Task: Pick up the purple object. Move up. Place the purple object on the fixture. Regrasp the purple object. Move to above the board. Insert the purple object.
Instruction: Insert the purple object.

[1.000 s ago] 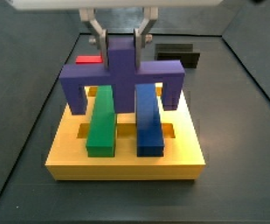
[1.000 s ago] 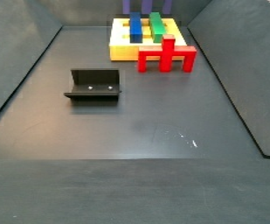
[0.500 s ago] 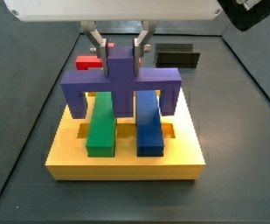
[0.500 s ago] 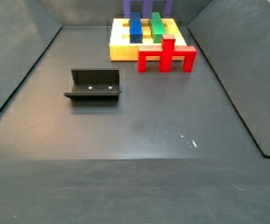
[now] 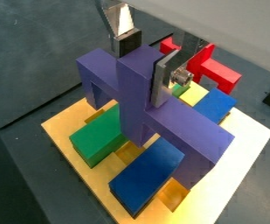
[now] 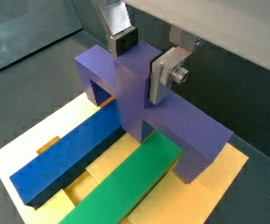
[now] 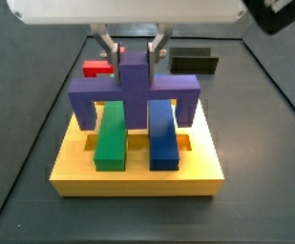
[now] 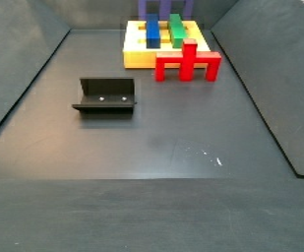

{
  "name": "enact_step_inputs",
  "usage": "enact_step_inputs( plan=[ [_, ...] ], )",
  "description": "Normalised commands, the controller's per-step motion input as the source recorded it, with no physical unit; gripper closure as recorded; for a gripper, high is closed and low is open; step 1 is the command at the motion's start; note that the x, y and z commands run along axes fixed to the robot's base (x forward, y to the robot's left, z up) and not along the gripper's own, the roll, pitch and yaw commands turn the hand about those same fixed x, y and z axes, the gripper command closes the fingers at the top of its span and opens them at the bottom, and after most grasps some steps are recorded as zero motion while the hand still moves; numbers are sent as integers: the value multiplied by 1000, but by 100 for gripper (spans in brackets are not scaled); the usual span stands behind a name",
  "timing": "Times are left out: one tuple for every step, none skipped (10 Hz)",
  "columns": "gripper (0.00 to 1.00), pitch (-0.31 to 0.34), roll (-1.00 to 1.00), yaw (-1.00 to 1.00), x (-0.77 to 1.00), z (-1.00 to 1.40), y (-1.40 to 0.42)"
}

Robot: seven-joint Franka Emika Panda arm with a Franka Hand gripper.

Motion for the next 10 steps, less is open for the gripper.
enact_step_inputs(
  plan=[
    [100, 0, 40, 0, 49, -231, -63],
    [100, 0, 16, 0, 91, -197, -11],
    [100, 0, 0, 0, 103, -134, 0],
    [100, 0, 0, 0, 43, -114, 0],
    [100, 0, 0, 0, 0, 0, -29],
    [100, 29, 41, 0, 3, 49, -83],
    [100, 29, 46, 0, 0, 46, -77],
    [100, 16, 44, 6, 0, 0, -69],
    [100, 4, 43, 0, -106, 117, -100],
    [100, 0, 30, 0, -14, 26, -57]
  ],
)
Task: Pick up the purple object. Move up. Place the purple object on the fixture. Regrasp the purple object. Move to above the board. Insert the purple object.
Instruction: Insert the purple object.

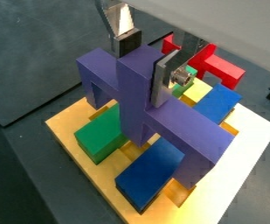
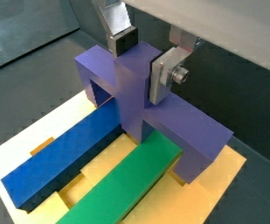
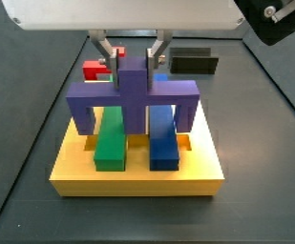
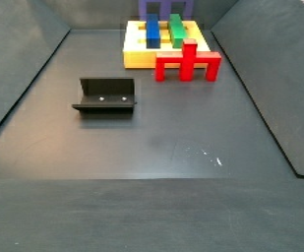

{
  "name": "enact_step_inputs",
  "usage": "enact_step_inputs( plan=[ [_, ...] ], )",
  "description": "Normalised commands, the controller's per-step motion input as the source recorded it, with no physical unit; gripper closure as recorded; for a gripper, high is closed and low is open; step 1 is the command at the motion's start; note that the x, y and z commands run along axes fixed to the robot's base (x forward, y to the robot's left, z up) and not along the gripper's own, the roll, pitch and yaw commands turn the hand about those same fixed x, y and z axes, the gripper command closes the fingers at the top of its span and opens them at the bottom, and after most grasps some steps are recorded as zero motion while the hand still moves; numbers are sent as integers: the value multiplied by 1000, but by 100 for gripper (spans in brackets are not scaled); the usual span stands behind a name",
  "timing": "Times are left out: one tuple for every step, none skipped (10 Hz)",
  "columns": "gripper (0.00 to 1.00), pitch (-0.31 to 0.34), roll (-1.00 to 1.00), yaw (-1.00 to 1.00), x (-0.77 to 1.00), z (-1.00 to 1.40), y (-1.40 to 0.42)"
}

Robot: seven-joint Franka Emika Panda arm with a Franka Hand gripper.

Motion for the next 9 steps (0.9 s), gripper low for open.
enact_step_inputs(
  plan=[
    [100, 3, 20, 0, 143, 0, 0],
    [100, 4, 9, 0, 31, 0, 0],
    [100, 3, 30, 0, 0, 0, 0],
    [100, 9, 30, 0, 26, 0, 0],
    [100, 0, 29, 0, 0, 0, 0],
    [100, 0, 7, 14, 43, -43, 0],
    [100, 0, 0, 0, 91, -166, 0],
    [100, 0, 14, 11, 89, -163, 0],
    [100, 0, 81, 0, 0, -217, -26]
  ],
)
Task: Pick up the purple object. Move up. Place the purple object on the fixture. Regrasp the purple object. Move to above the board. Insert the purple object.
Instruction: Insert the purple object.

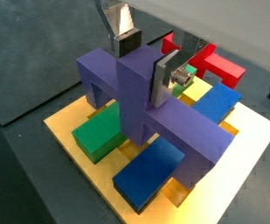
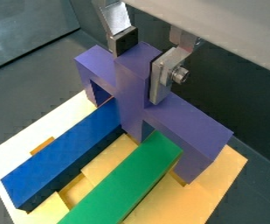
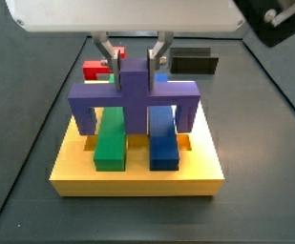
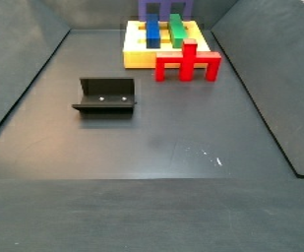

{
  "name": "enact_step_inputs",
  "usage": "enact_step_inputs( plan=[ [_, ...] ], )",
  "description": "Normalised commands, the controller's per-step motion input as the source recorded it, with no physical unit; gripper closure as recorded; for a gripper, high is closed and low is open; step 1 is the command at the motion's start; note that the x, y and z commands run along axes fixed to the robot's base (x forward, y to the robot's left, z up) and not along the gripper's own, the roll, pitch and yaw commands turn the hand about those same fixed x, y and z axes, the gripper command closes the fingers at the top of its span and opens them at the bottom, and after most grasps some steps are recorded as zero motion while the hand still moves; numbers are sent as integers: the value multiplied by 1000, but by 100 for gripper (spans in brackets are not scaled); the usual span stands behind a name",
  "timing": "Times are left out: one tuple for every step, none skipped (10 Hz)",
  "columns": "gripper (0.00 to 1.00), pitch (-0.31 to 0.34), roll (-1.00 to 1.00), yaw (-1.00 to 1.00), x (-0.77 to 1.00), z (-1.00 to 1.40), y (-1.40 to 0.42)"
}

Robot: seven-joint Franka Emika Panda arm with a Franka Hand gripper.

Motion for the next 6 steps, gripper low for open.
enact_step_inputs(
  plan=[
    [100, 0, 59, 0, 51, -180, -37],
    [100, 1, 54, 0, 111, -117, -37],
    [100, 0, 66, 0, 23, -169, -63],
    [100, 0, 47, 3, 114, -131, -77],
    [100, 0, 37, 0, 137, -180, -31],
    [100, 17, 67, 0, 166, -149, 0]
  ],
)
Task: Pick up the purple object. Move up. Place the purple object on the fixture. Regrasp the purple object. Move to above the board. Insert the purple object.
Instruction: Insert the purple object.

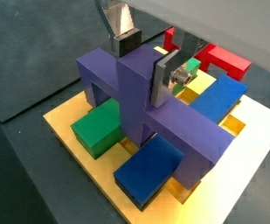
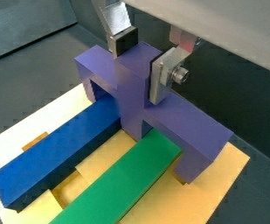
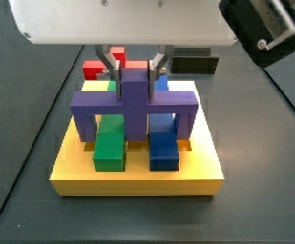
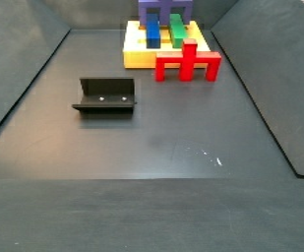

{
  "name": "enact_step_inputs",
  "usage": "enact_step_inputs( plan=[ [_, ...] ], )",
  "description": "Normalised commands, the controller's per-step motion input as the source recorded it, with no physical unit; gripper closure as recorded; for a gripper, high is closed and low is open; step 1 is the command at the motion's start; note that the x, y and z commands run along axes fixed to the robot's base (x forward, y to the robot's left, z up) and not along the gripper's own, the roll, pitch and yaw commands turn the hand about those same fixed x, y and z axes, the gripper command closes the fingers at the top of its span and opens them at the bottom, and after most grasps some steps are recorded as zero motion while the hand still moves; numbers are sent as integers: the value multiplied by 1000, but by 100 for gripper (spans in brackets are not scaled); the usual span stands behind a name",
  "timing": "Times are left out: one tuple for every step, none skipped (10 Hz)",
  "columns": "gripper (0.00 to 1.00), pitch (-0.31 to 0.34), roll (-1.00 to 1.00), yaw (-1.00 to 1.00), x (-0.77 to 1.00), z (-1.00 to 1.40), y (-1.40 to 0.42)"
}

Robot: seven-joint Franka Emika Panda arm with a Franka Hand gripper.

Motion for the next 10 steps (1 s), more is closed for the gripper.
enact_step_inputs(
  plan=[
    [100, 57, 93, -17, 234, -111, 0],
    [100, 60, 97, -11, 226, -103, 0],
    [100, 73, 104, -20, 209, -100, 0],
    [100, 63, 110, 0, 83, -149, 0],
    [100, 31, 77, 0, 103, -117, -117],
    [100, 0, 41, 0, 34, -63, -234],
    [100, 0, 34, -17, 0, -69, -234],
    [100, 0, 16, -29, 0, -80, -197],
    [100, 0, 50, -14, 0, -137, -43],
    [100, 20, 77, -23, 0, -217, 9]
  ],
)
